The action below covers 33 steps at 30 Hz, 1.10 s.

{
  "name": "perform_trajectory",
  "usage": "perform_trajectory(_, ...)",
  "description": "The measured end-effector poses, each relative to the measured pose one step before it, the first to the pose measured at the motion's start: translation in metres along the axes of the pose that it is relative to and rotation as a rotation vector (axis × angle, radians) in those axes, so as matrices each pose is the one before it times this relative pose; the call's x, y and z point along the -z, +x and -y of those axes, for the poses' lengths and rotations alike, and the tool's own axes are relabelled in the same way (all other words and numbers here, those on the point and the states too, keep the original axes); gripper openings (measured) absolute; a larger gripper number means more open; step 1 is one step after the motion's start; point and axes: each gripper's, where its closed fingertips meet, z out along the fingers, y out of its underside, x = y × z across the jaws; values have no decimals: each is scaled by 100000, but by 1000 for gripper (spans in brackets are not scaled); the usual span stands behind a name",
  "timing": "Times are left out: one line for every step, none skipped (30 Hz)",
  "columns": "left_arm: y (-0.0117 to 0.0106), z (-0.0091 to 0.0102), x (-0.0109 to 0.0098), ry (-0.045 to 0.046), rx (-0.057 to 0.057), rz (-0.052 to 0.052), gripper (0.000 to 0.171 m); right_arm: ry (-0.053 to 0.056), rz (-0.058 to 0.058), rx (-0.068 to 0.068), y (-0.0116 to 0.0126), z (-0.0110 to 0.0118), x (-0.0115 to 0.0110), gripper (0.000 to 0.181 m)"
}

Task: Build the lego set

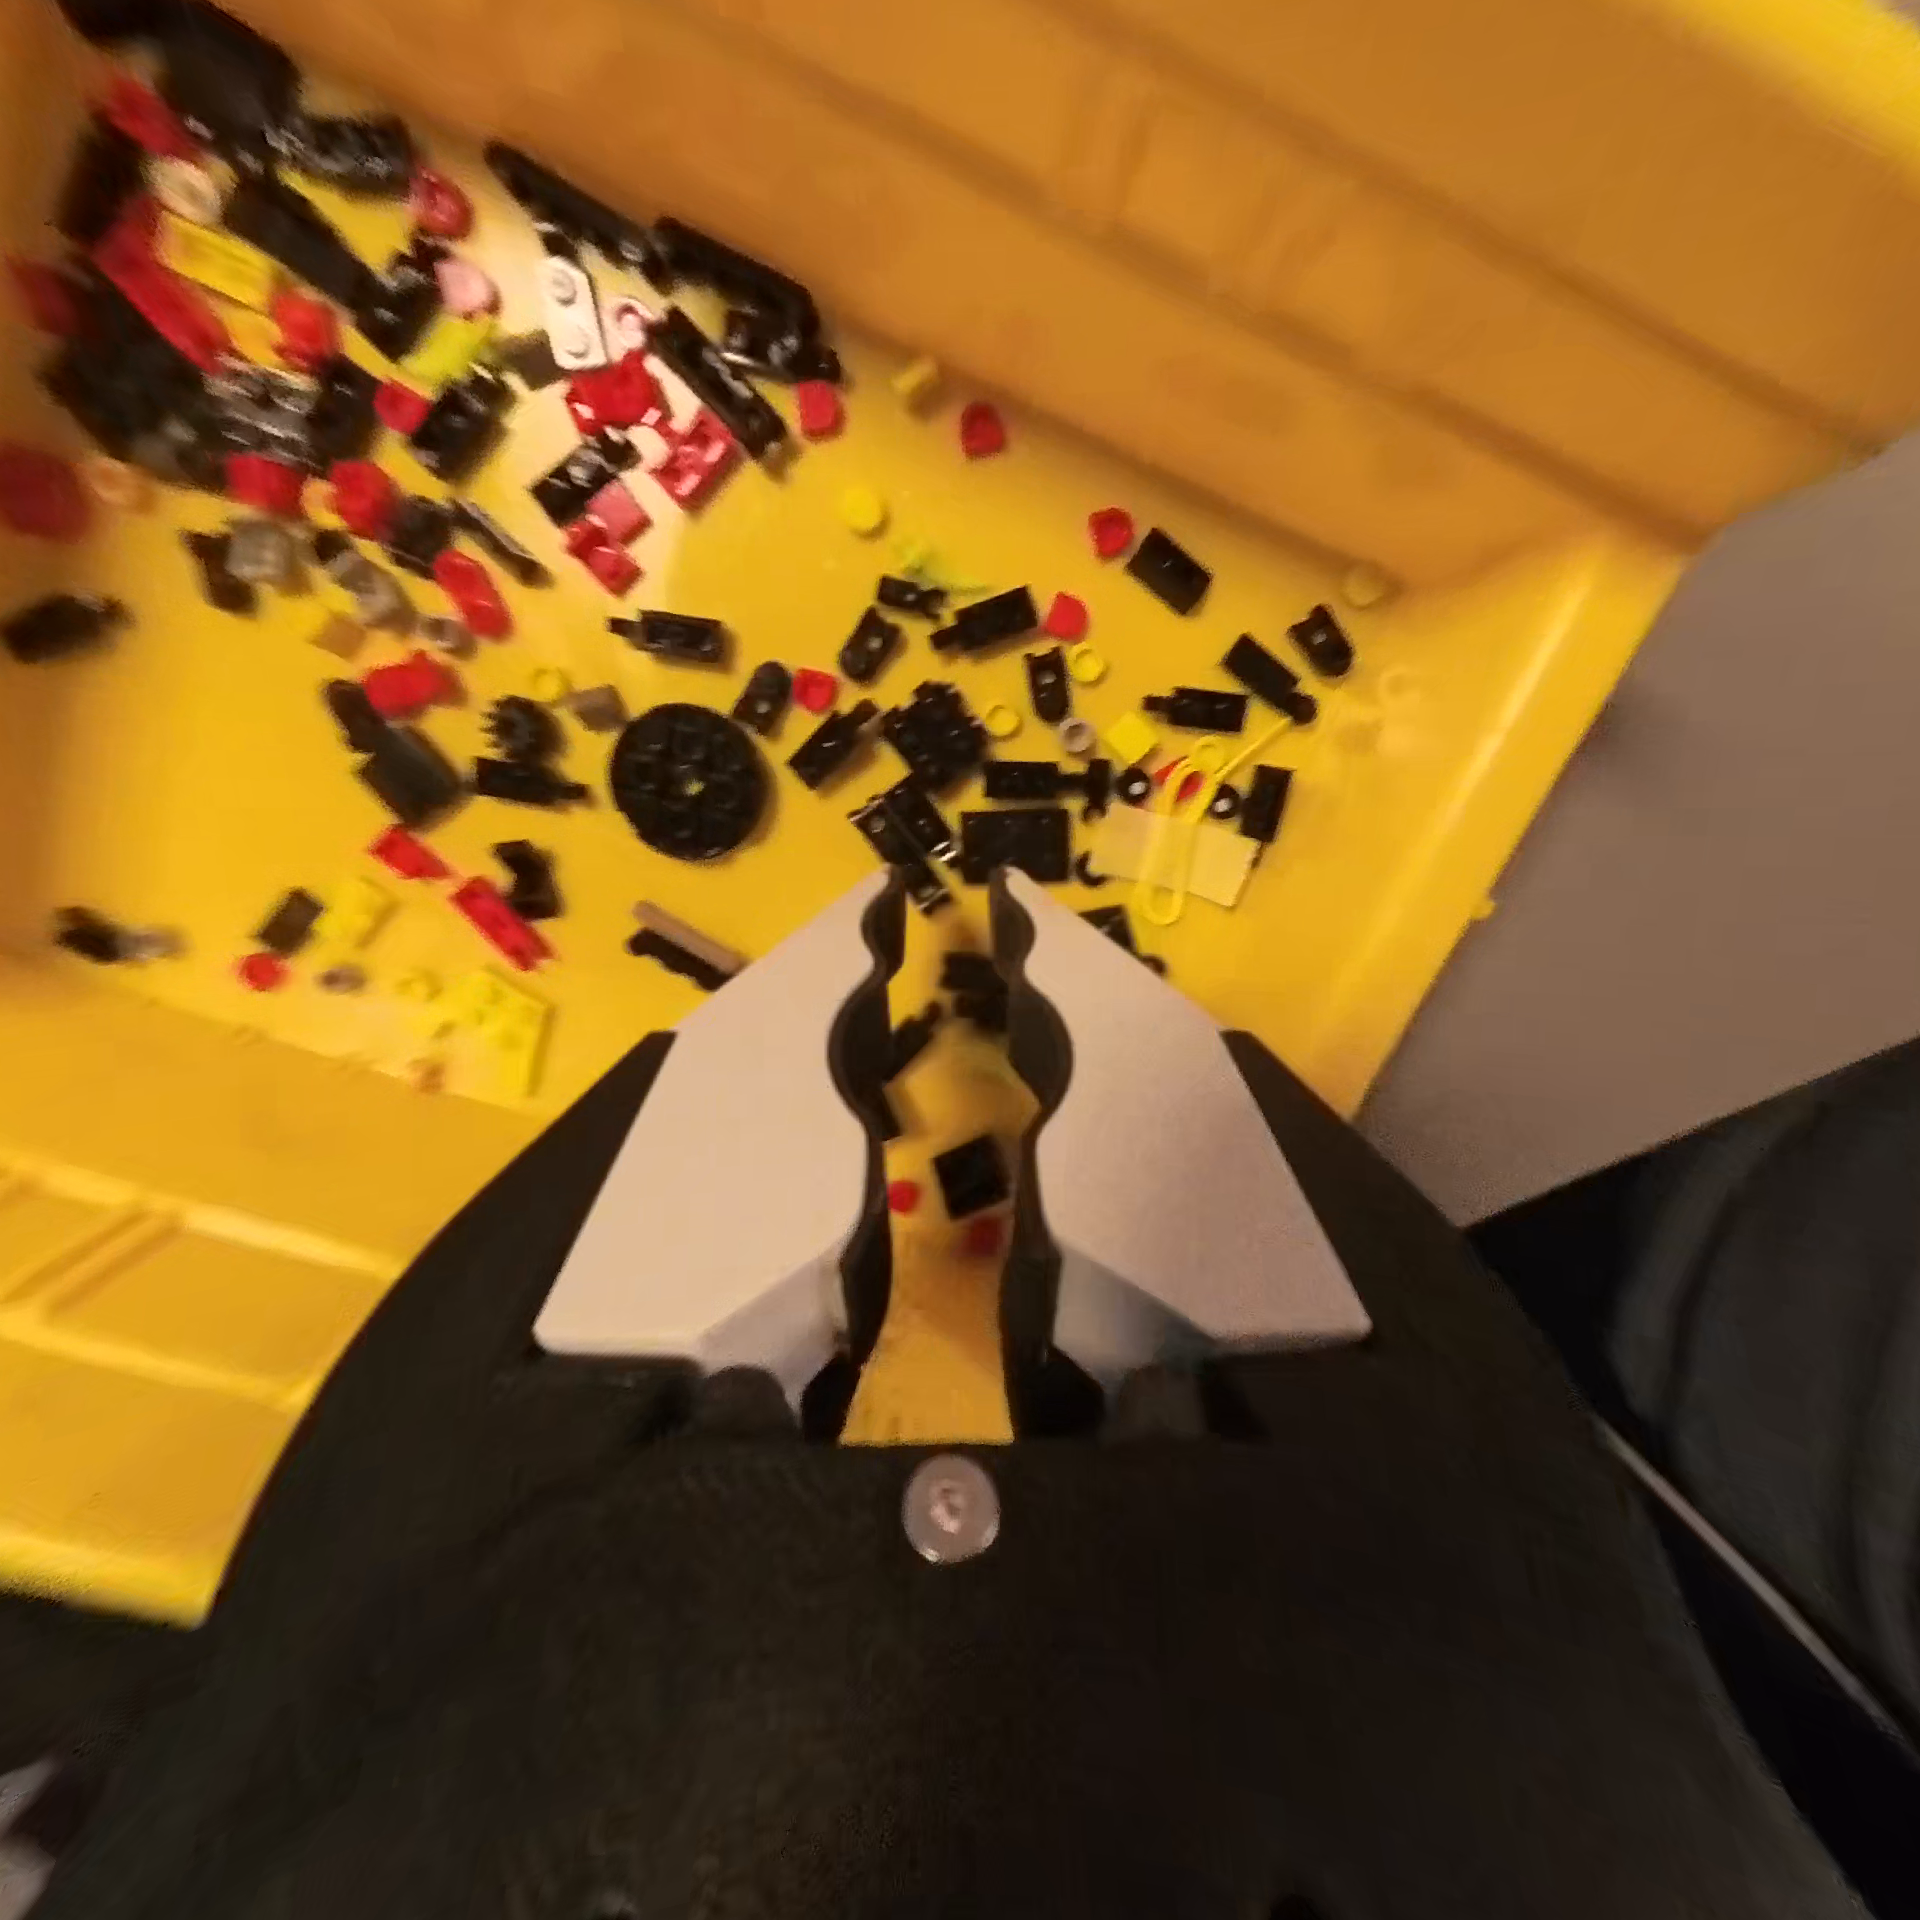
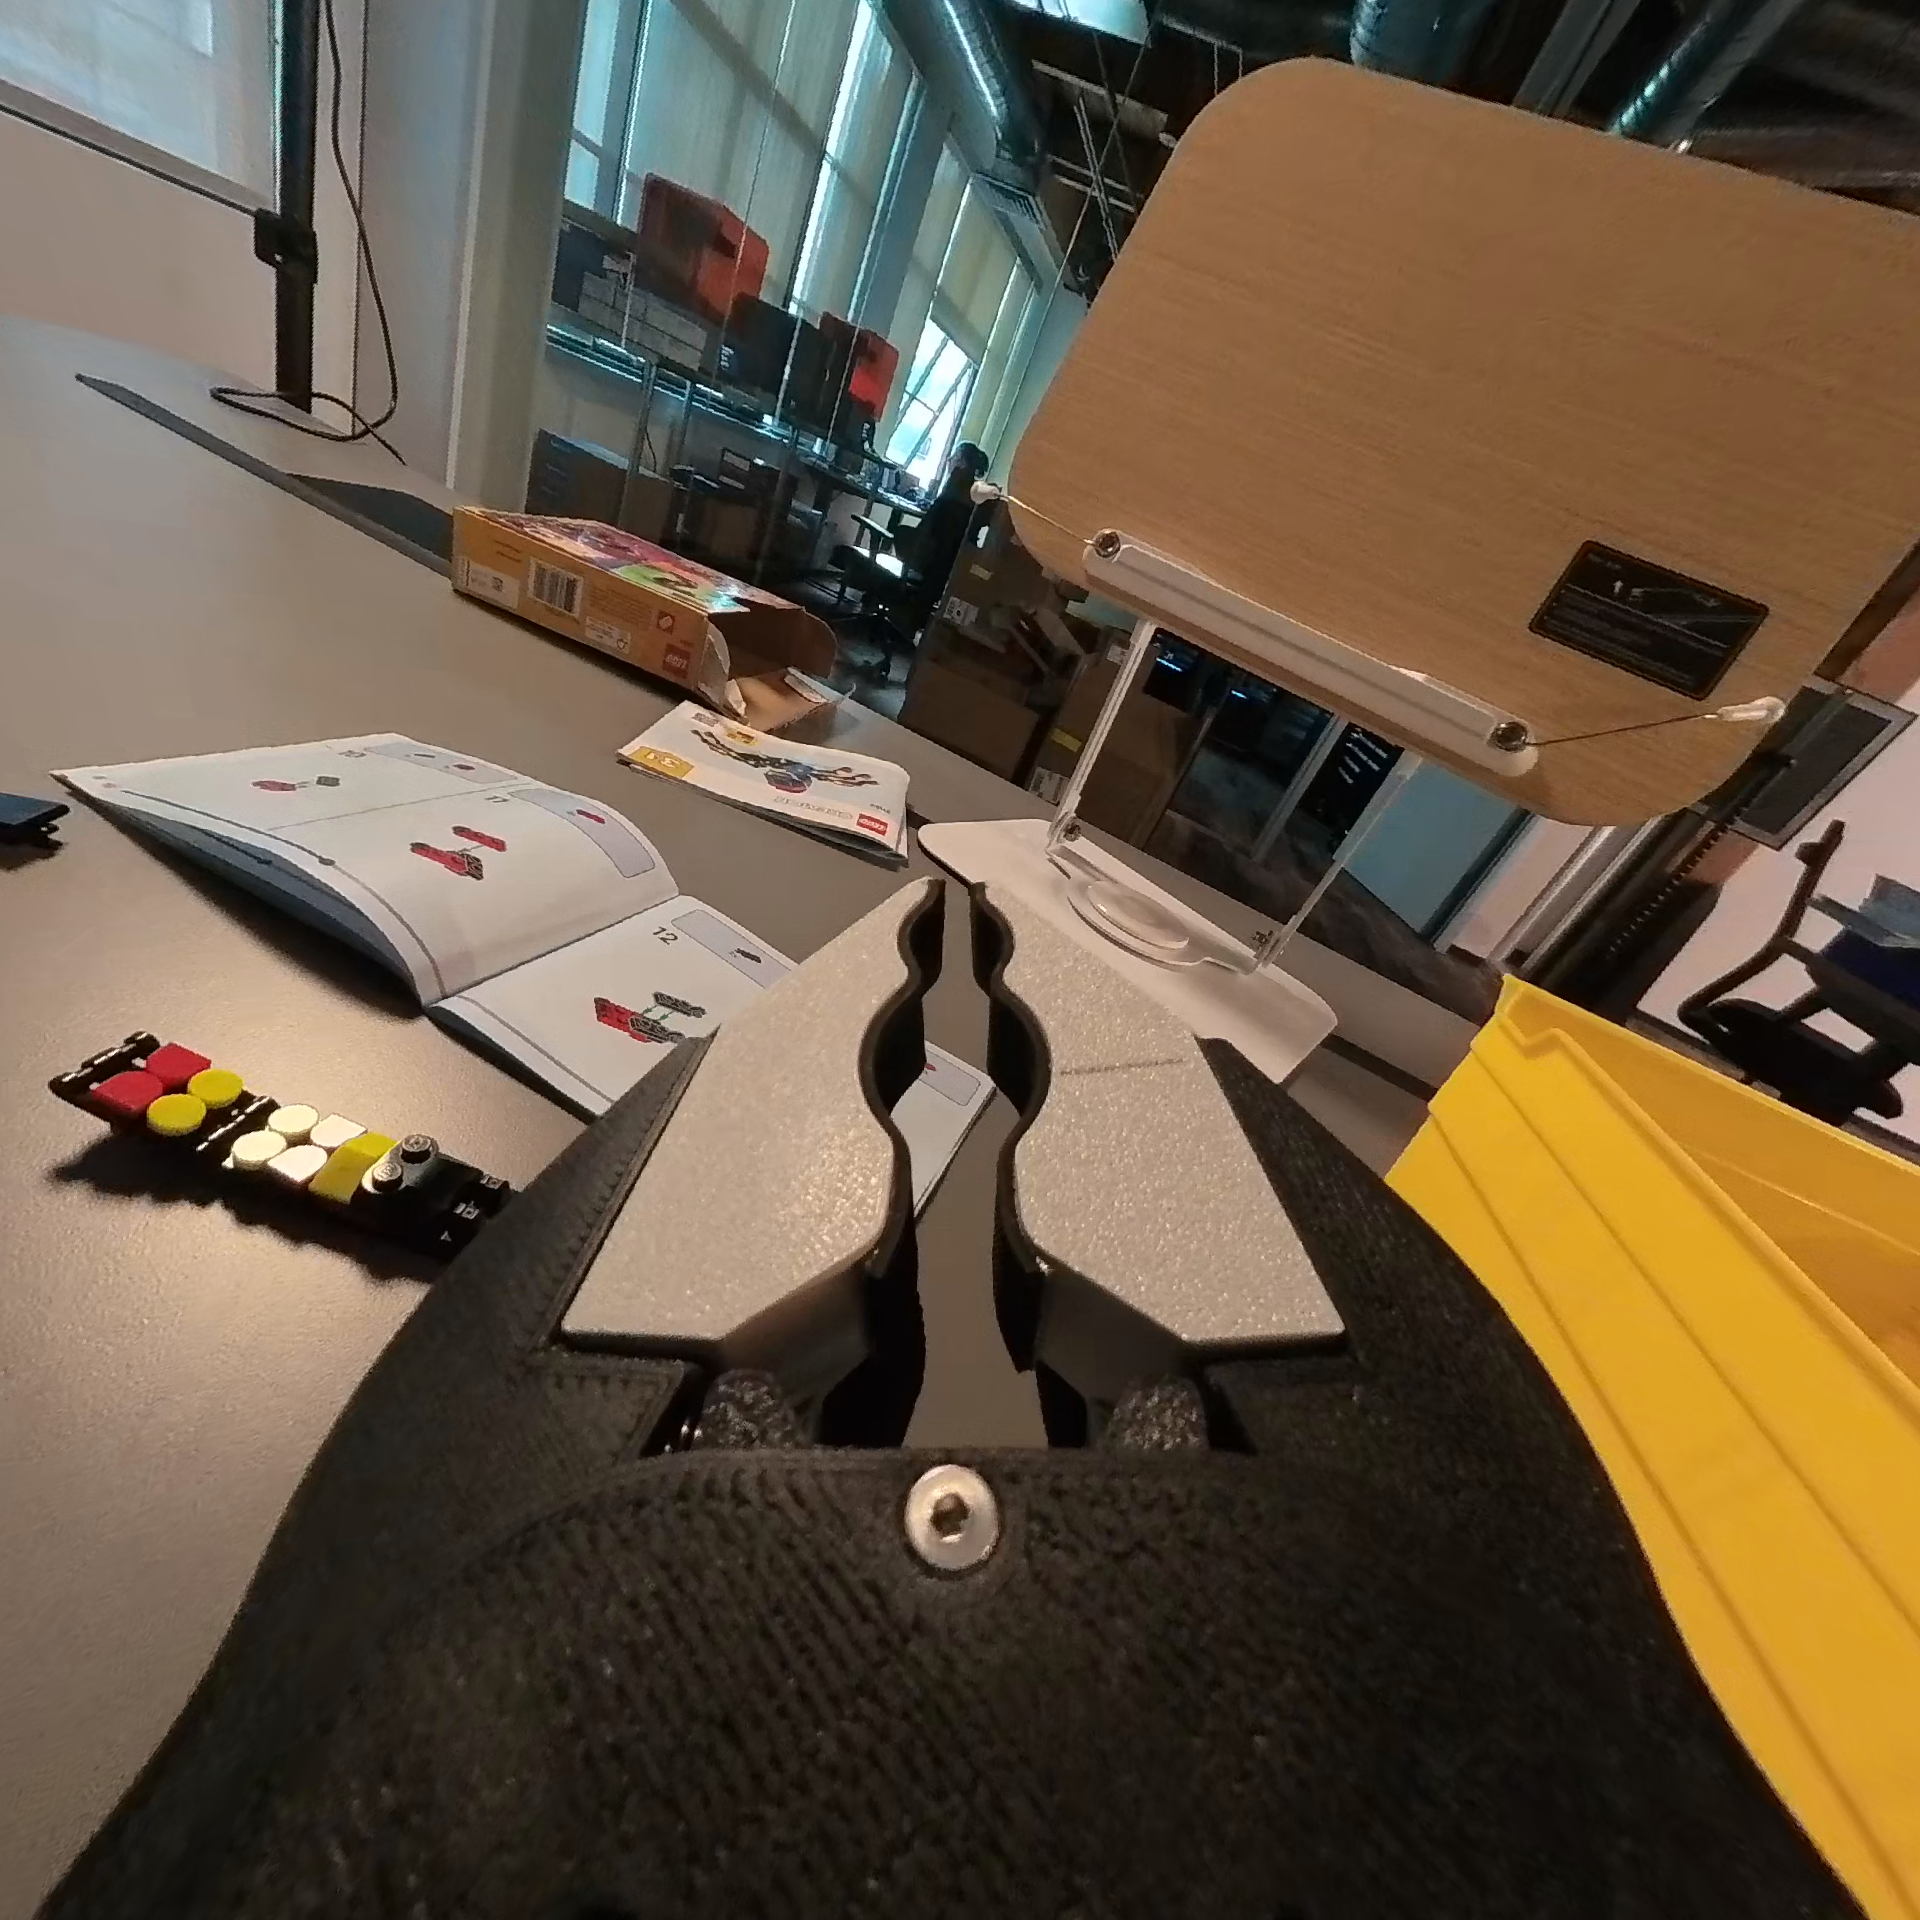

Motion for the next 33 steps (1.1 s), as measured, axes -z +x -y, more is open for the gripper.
perform_trajectory(329,70,-204,-366,3815,-4954,14,-36,52,30,-11,-3,-6,3)
perform_trajectory(-118,76,-66,-604,4337,-1549,14,-13,58,16,-13,0,-7,3)
perform_trajectory(-44,348,-7,1372,3222,-1421,14,22,103,43,-17,5,-10,3)
perform_trajectory(316,421,-34,2100,1548,-3145,11,11,89,26,-24,7,-3,3)
perform_trajectory(411,280,-88,1055,632,-3287,9,66,111,-4,-29,14,-7,3)
perform_trajectory(196,157,-138,147,444,-1496,8,69,151,9,-33,15,-7,3)
perform_trajectory(13,192,-150,167,-140,159,8,-73,60,126,-11,-7,-11,3)
perform_trajectory(80,218,-167,311,-1138,0,8,-66,17,101,-14,-2,-6,3)
perform_trajectory(131,279,-173,446,-1207,-257,8,-47,44,57,-12,-14,-4,3)
perform_trajectory(75,344,-160,807,-636,24,9,-6,29,26,-10,3,6,3)
perform_trajectory(6,373,-147,809,-268,234,9,28,-35,-19,7,13,-3,3)
perform_trajectory(-15,348,-149,623,-62,176,9,43,-43,-61,20,-1,7,3)
perform_trajectory(24,350,-139,601,-250,-251,9,54,-22,-65,4,6,4,3)
perform_trajectory(50,311,-117,530,-360,-378,9,80,-21,-55,10,8,11,3)
perform_trajectory(-8,163,-127,-246,130,-74,8,79,-33,-41,0,13,8,3)
perform_trajectory(-23,47,-107,-840,28,62,8,30,-23,-21,7,2,6,3)
perform_trajectory(-2,-36,-94,-935,-170,143,8,15,-7,20,2,2,-1,3)
perform_trajectory(48,-147,-64,-1318,-208,43,8,-5,22,25,-1,-1,0,3)
perform_trajectory(-18,-196,-20,-1347,-60,488,8,-65,84,28,-15,-7,-4,3)
perform_trajectory(-90,-248,21,-1314,209,1026,8,-91,55,60,-7,-13,-16,3)
perform_trajectory(-163,-321,35,-1498,902,1242,9,-109,109,88,-30,-19,-16,3)
perform_trajectory(-123,-416,37,-1888,1851,761,12,-83,193,134,-47,-1,-21,3)
perform_trajectory(-27,-452,9,-2156,2019,-123,15,-86,173,210,-36,-14,-26,3)
perform_trajectory(3,-369,-11,-1541,1829,-607,17,-89,171,225,-60,-4,-30,3)
perform_trajectory(15,-191,-28,-543,1009,-794,17,-151,176,237,-47,-18,-23,3)
perform_trajectory(-10,-85,-42,22,345,-577,17,-144,192,264,-55,-13,-18,3)
perform_trajectory(-123,-69,-31,16,387,139,16,-41,138,229,-42,-12,-9,3)
perform_trajectory(-154,-69,-16,-87,393,328,16,13,122,79,-30,9,-11,2)
perform_trajectory(-135,6,23,274,260,243,16,14,88,-12,-21,5,5,2)
perform_trajectory(-182,52,49,553,518,544,16,19,-23,2,3,3,-1,2)
perform_trajectory(-235,70,58,500,493,887,16,68,-13,-45,10,6,12,2)
perform_trajectory(-226,27,26,107,297,843,15,70,-29,-79,9,6,11,2)
perform_trajectory(-218,-11,15,-194,259,744,15,60,-22,-74,3,7,4,2)
